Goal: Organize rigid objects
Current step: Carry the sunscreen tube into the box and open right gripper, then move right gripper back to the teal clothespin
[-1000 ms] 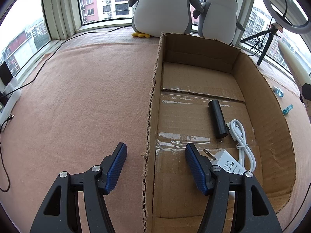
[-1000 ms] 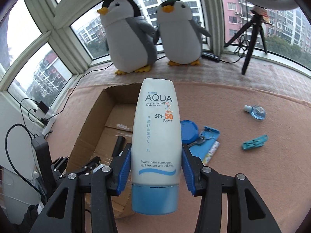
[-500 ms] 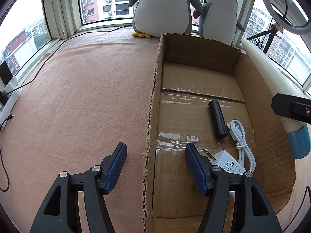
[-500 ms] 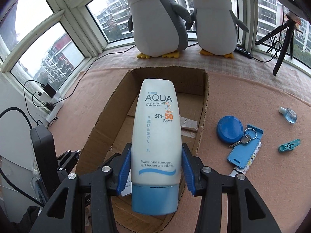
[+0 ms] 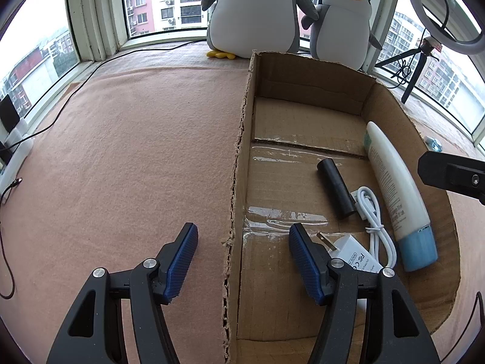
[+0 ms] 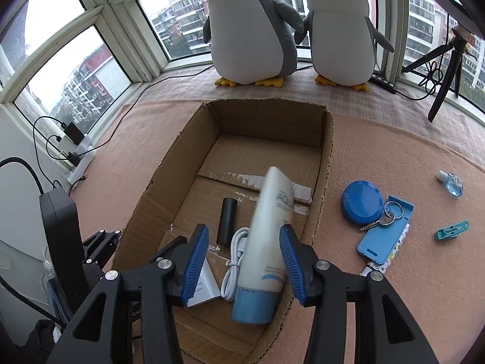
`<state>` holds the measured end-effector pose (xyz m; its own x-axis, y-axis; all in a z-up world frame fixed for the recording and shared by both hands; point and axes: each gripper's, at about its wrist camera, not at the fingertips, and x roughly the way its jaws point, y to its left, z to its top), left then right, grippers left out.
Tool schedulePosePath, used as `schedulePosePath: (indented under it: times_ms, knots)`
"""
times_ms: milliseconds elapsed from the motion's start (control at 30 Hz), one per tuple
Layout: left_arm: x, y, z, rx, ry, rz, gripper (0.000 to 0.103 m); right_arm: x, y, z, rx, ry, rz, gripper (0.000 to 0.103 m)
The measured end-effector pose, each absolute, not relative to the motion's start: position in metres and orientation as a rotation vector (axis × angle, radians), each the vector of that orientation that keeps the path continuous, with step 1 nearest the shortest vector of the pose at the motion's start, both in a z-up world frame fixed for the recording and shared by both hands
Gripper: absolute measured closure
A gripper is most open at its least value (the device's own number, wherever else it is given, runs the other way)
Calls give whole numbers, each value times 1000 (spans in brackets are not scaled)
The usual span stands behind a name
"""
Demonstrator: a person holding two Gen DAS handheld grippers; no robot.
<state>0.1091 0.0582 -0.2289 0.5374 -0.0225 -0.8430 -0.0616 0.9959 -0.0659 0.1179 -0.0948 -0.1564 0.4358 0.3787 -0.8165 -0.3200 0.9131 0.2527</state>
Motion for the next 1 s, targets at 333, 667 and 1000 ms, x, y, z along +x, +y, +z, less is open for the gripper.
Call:
schedulePosePath:
  times_ms: [333, 667, 1000]
  knots:
    - [109, 58, -229, -87, 1003, 24, 36, 114, -111, -147, 107, 1005, 415, 58]
    - [109, 58, -229, -87, 1002, 23, 36, 115, -158, -142, 190, 994, 329, 58]
    - [108, 58, -229, -85, 1001, 24, 36, 117, -202, -141, 239, 992, 234, 56]
